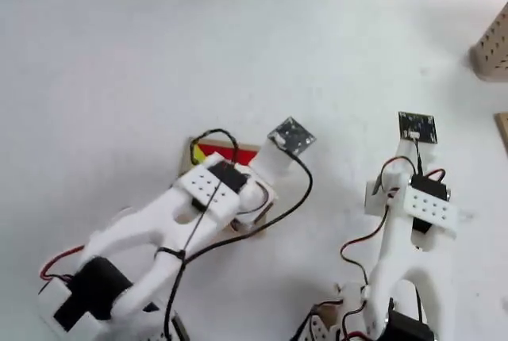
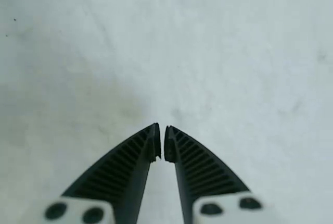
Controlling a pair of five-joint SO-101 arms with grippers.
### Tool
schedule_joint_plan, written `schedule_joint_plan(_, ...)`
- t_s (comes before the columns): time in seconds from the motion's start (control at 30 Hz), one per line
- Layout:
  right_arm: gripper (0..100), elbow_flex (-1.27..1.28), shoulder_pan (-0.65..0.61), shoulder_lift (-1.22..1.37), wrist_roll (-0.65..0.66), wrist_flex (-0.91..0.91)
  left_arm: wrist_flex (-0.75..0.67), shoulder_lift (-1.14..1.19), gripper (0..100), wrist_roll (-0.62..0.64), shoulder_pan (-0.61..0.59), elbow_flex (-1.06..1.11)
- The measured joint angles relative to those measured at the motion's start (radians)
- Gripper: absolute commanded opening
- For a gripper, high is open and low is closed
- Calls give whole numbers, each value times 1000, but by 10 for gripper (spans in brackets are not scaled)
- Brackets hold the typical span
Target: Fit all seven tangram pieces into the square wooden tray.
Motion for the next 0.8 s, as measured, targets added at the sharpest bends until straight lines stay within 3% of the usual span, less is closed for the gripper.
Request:
schedule_joint_plan(0.27,18,0,0,0,0,0,-121,-17,24,5,12,69)
schedule_joint_plan(0.4,18,0,0,0,0,0,-190,-17,24,83,49,138)
schedule_joint_plan(0.53,18,0,0,0,0,0,-206,-25,24,155,48,170)
schedule_joint_plan(0.8,18,0,0,0,0,0,-210,-43,24,178,48,175)
